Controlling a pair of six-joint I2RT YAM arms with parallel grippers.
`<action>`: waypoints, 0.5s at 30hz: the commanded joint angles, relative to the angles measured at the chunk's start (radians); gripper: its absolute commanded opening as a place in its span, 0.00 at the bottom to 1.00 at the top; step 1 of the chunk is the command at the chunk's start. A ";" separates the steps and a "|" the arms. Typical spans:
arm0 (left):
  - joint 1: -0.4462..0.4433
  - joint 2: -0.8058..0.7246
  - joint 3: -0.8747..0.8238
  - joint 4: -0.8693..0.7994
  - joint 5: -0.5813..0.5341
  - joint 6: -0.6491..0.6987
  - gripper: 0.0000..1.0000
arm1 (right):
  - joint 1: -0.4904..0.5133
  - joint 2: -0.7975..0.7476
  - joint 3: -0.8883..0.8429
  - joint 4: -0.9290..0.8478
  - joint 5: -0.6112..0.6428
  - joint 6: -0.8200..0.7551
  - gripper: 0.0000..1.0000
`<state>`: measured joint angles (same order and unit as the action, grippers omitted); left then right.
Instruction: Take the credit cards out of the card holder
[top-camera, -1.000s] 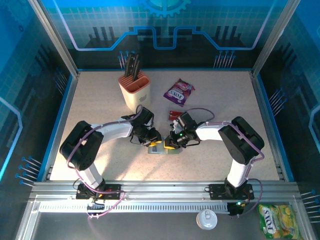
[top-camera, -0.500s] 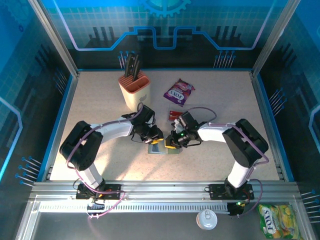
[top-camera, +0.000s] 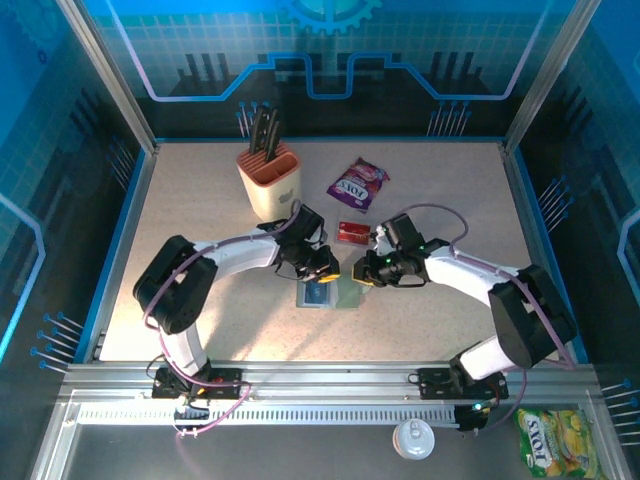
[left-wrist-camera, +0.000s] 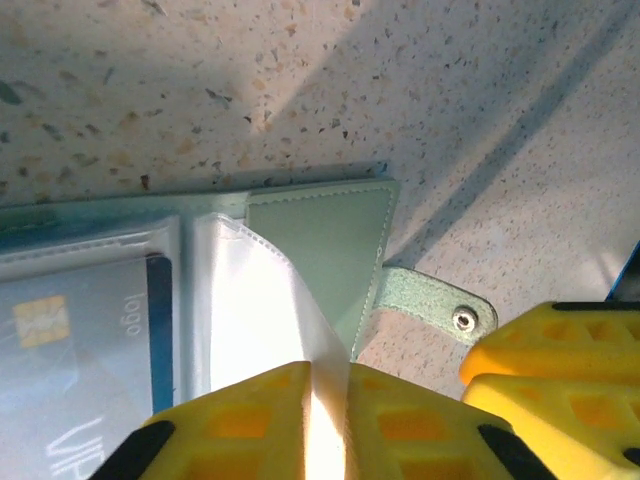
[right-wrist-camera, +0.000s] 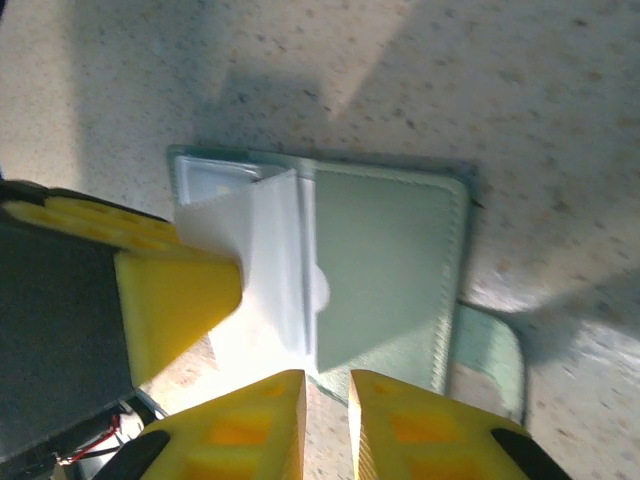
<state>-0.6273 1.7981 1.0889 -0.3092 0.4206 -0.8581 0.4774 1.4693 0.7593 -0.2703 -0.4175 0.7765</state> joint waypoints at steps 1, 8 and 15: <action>-0.012 0.035 0.049 -0.022 0.030 0.022 0.13 | -0.018 -0.040 -0.024 -0.053 0.017 -0.023 0.20; -0.015 0.092 0.120 -0.031 0.018 0.034 0.07 | -0.033 -0.074 -0.032 -0.077 0.022 -0.028 0.20; -0.024 0.141 0.167 -0.006 0.074 0.031 0.16 | -0.044 -0.099 -0.028 -0.114 0.031 -0.043 0.20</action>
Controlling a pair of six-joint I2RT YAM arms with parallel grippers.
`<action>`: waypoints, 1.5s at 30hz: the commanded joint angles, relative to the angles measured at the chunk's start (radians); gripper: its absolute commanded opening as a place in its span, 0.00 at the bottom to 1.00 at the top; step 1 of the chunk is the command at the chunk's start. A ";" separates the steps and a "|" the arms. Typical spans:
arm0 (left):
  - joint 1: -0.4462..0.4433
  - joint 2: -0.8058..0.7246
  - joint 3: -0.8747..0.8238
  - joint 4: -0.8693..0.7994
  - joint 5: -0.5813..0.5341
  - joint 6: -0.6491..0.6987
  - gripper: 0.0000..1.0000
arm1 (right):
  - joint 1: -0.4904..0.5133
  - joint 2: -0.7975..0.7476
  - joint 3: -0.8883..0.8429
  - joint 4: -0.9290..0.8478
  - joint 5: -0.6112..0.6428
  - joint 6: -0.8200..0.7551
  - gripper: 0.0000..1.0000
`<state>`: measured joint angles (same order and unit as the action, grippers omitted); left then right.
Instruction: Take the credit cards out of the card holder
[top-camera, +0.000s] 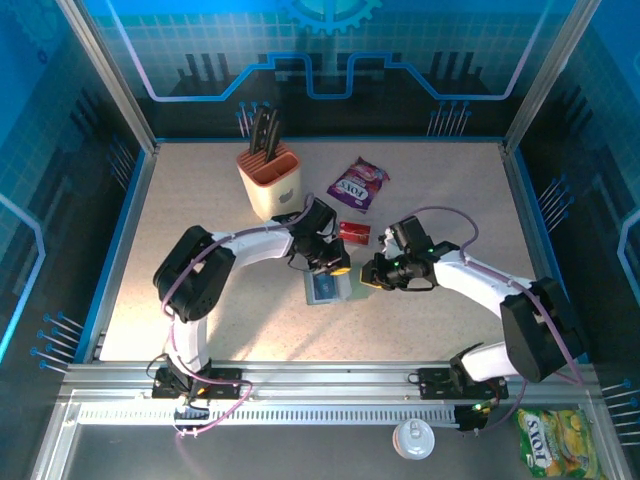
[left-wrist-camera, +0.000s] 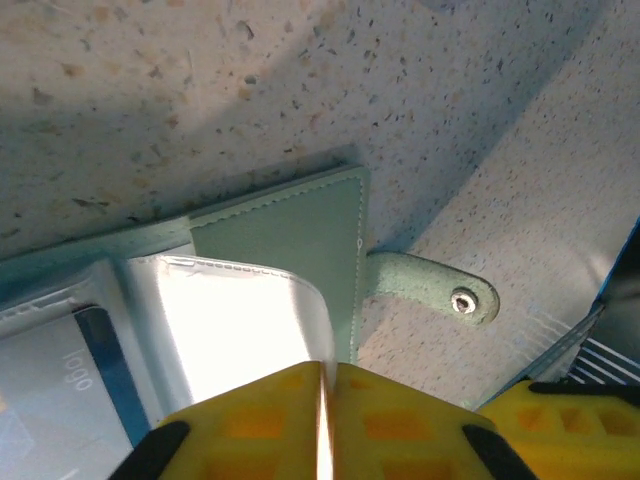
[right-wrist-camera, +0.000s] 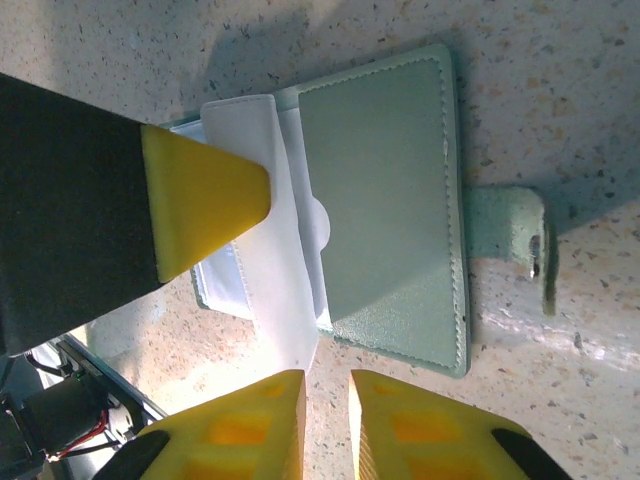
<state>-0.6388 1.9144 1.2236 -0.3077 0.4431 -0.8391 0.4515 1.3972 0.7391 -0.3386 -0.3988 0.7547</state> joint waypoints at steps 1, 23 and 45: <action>-0.014 0.031 0.035 -0.006 0.062 0.012 0.18 | -0.019 -0.028 -0.005 -0.048 0.012 -0.023 0.20; -0.047 0.113 0.072 -0.122 0.106 0.086 0.21 | -0.022 0.000 0.070 -0.095 0.024 -0.052 0.20; -0.064 0.043 0.038 -0.192 0.096 0.158 0.22 | -0.020 -0.009 0.093 -0.115 0.029 -0.066 0.21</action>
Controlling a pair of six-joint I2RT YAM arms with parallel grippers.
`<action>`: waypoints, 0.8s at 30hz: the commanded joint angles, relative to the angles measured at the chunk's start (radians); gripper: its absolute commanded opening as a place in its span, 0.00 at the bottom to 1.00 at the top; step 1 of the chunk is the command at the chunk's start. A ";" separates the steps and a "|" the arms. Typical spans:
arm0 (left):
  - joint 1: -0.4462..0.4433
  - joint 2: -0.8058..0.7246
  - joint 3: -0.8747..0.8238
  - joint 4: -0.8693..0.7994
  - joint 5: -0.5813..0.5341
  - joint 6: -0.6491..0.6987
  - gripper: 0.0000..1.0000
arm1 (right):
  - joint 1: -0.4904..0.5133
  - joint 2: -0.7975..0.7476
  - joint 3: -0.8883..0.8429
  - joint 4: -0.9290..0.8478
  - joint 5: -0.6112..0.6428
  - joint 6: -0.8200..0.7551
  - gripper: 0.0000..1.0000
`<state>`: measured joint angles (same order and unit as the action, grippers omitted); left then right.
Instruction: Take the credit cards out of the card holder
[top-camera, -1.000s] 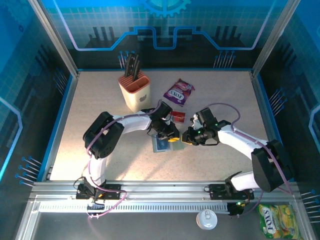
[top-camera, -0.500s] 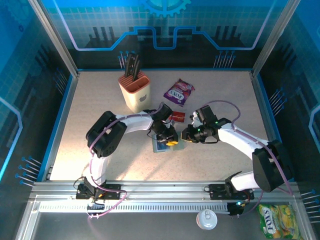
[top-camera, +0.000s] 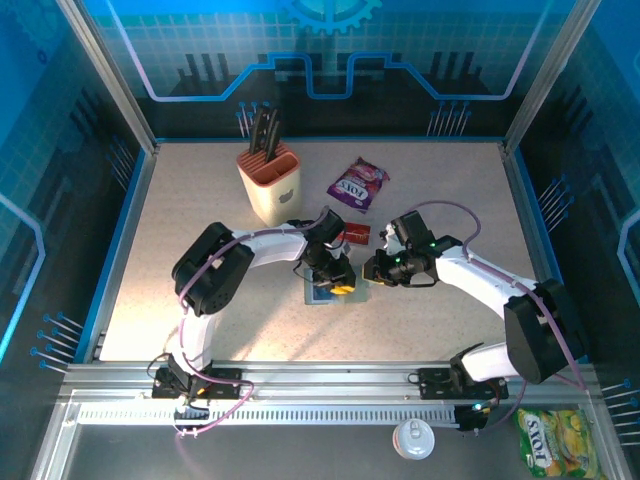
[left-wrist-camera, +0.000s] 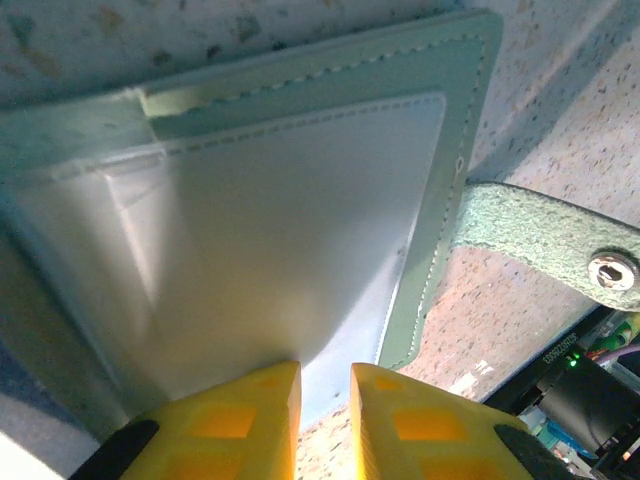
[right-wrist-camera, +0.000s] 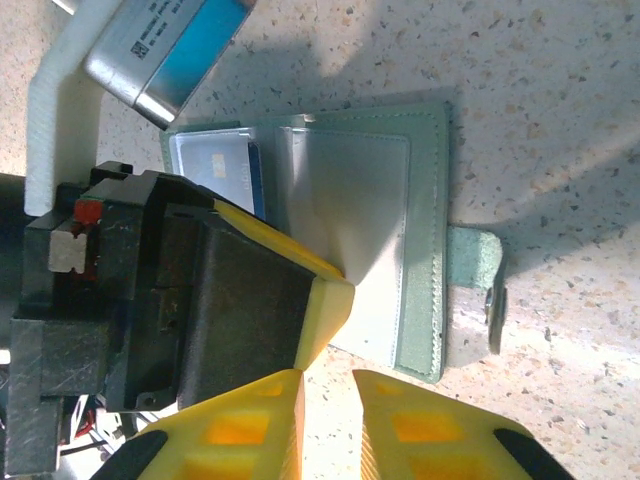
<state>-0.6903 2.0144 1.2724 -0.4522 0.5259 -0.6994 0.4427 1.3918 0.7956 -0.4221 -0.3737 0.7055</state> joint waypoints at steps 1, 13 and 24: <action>-0.011 -0.065 -0.007 -0.050 0.009 0.018 0.22 | -0.012 -0.003 0.040 -0.033 0.004 -0.018 0.21; 0.012 -0.207 -0.038 -0.038 -0.101 0.004 0.23 | 0.039 0.063 0.113 -0.016 -0.005 -0.014 0.23; 0.114 -0.344 -0.224 0.047 -0.135 -0.053 0.23 | 0.102 0.181 0.135 0.085 -0.030 0.013 0.23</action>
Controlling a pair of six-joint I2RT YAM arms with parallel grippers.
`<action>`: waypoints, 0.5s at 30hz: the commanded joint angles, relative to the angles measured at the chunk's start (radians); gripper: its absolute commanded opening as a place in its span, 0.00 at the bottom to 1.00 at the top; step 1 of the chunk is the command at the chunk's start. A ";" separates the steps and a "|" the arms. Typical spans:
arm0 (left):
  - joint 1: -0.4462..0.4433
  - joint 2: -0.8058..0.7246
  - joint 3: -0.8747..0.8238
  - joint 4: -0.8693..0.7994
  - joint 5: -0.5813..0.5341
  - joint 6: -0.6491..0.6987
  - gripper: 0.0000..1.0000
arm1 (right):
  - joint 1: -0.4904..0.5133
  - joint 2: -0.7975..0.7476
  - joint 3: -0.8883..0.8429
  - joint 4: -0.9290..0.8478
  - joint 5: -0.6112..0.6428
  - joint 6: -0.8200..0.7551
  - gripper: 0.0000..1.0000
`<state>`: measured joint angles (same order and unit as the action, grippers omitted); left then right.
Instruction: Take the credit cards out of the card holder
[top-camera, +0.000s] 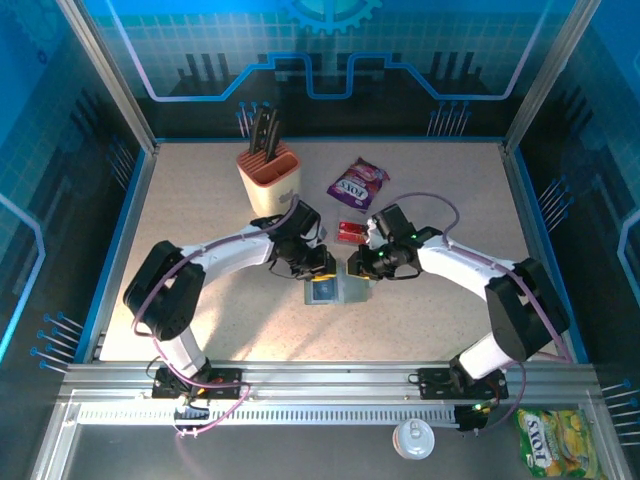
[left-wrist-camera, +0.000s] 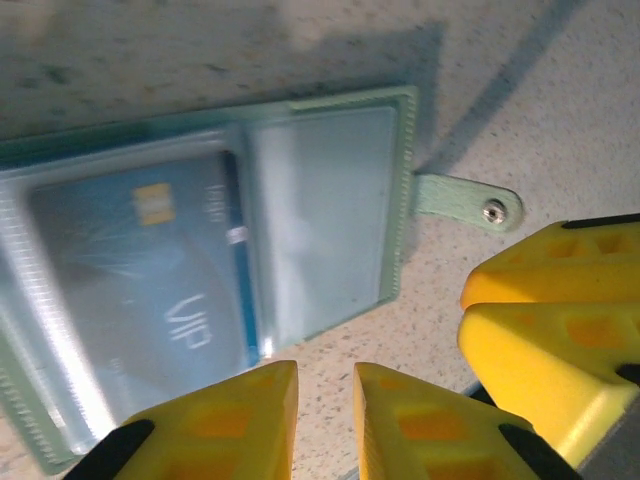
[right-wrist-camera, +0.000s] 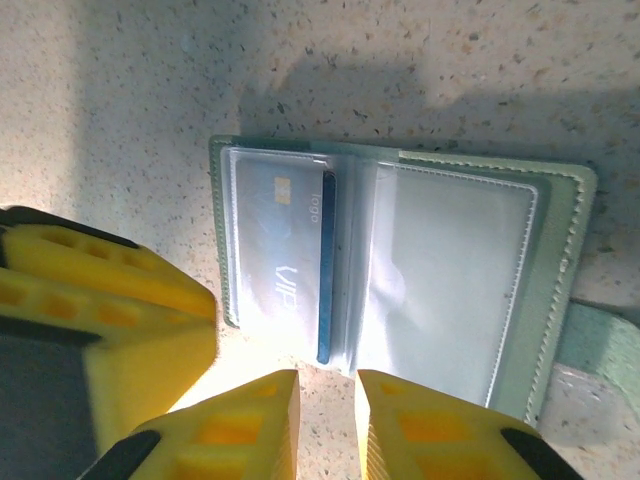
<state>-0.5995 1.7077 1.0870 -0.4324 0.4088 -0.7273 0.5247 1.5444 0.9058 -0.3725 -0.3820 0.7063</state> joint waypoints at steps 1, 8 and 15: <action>0.034 -0.046 -0.055 0.037 -0.015 -0.028 0.23 | 0.026 0.043 0.027 0.050 -0.025 0.019 0.23; 0.083 -0.062 -0.125 0.069 -0.011 -0.025 0.23 | 0.057 0.124 0.059 0.097 -0.034 0.031 0.24; 0.119 -0.054 -0.159 0.110 0.003 -0.026 0.22 | 0.071 0.195 0.092 0.124 -0.049 0.037 0.24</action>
<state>-0.4919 1.6741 0.9394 -0.3534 0.4042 -0.7422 0.5819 1.7123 0.9657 -0.2684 -0.4049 0.7334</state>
